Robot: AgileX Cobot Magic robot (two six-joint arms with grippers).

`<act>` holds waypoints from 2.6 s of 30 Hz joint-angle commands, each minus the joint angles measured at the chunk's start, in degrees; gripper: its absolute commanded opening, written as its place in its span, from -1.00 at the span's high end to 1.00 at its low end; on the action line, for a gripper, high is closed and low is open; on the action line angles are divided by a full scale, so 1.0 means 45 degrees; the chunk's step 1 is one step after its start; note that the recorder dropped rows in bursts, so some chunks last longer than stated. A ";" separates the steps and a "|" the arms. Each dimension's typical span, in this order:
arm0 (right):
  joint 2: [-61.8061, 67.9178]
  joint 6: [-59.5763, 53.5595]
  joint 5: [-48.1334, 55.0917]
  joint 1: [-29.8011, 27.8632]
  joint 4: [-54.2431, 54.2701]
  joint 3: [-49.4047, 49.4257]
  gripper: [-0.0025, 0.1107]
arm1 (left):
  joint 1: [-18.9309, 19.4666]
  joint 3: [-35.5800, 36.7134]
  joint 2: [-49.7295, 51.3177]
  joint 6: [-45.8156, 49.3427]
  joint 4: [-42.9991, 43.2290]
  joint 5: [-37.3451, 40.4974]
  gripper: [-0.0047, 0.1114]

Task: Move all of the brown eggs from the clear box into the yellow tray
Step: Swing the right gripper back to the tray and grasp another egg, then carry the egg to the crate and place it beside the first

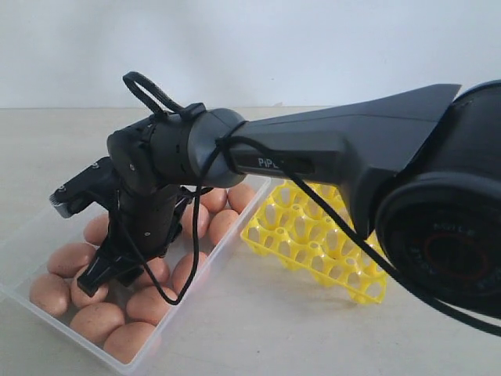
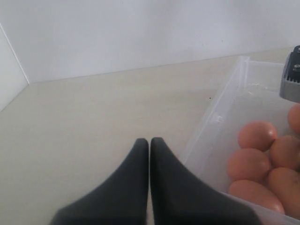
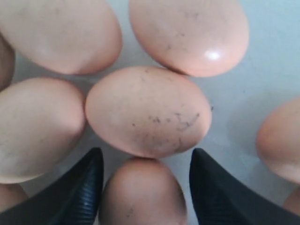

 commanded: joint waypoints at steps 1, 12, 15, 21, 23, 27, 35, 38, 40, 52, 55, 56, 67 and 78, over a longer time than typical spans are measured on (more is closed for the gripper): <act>-0.0040 0.0427 0.0324 -0.0090 -0.0104 -0.0069 0.05 | -0.0050 0.0039 -0.0007 -0.0086 -0.0031 -0.0148 0.90; -0.0121 0.0184 0.0819 -0.0090 -0.0625 -0.0069 0.96 | -0.0050 0.0039 -0.0007 -0.0086 -0.0031 -0.0148 0.90; -0.0597 0.0076 0.0826 -0.0090 -0.2147 -0.0069 0.96 | -0.0050 0.0039 -0.0007 -0.0086 -0.0031 -0.0148 0.90; -0.2751 0.2924 0.0170 -0.0090 -0.3527 0.0029 0.96 | -0.0050 0.0039 -0.0007 -0.0086 -0.0031 -0.0148 0.90; -0.3770 0.3838 -0.2135 -0.0090 -0.2959 0.0717 0.96 | -0.0050 0.0039 -0.0007 -0.0086 -0.0031 -0.0148 0.90; -0.5888 0.4093 -0.8445 -0.0090 -0.2405 0.3692 0.96 | -0.0050 0.0039 -0.0007 -0.0086 -0.0031 -0.0148 0.90; -1.0017 0.3305 -1.7122 -0.1417 -0.0582 1.1560 0.96 | -0.0050 0.0039 -0.0007 -0.0086 -0.0031 -0.0148 0.90; -1.0717 0.1866 -1.8018 -0.2977 0.3016 1.3537 0.96 | -0.0050 0.0039 -0.0007 -0.0086 -0.0031 -0.0148 0.90; -1.0947 0.1154 -1.9007 -0.4242 0.5527 1.4271 0.96 | -0.0050 0.0039 -0.0007 -0.0086 -0.0031 -0.0148 0.90; -1.0149 1.1868 -1.7826 -1.2663 -0.6343 1.3002 0.96 | -0.0050 0.0039 -0.0007 -0.0086 -0.0031 -0.0148 0.90; -0.8873 1.6435 -2.2521 -1.3860 -1.3541 1.1993 0.96 | -0.0050 0.0039 -0.0007 -0.0086 -0.0031 -0.0148 0.90; -0.8294 1.7384 -2.4191 -1.4099 -1.5219 1.1439 0.96 | -0.0050 0.0039 -0.0007 -0.0086 -0.0031 -0.0148 0.90; -0.5253 2.0747 -2.5490 -1.3919 -2.1117 0.8952 0.96 | -0.0050 0.0039 -0.0007 -0.0086 -0.0031 -0.0148 0.90; -0.4145 1.7808 -2.1089 -1.2251 -2.0503 0.8952 0.96 | -0.0050 0.0039 -0.0007 -0.0086 -0.0031 -0.0148 0.90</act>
